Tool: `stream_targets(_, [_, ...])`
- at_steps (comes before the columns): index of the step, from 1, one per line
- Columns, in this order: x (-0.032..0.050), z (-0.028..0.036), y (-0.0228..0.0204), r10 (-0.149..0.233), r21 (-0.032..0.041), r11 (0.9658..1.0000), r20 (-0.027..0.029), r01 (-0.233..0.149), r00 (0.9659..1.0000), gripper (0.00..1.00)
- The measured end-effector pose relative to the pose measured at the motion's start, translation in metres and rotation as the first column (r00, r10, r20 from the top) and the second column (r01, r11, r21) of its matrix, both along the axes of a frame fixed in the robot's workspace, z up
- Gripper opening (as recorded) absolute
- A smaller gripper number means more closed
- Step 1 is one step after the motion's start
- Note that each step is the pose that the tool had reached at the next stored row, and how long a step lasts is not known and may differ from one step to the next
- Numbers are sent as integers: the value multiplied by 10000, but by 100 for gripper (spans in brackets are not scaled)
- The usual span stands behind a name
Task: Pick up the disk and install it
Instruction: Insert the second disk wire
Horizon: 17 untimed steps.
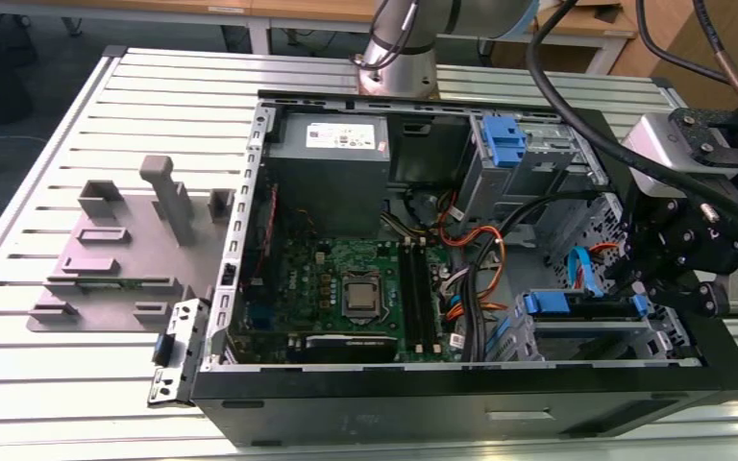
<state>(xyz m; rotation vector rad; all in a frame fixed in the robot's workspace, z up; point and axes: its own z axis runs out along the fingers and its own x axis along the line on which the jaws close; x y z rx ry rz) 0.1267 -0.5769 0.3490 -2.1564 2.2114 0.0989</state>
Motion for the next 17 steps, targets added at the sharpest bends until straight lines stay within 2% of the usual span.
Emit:
stream_targets(6, [0,1,0,-1,2,10000,0,1,10000,23])
stream_targets(12, [0,51,0,-1,4,10000,-1,1,10000,23])
stream_targets(17, [0,59,5,-1,0,10000,-1,1,10000,23])
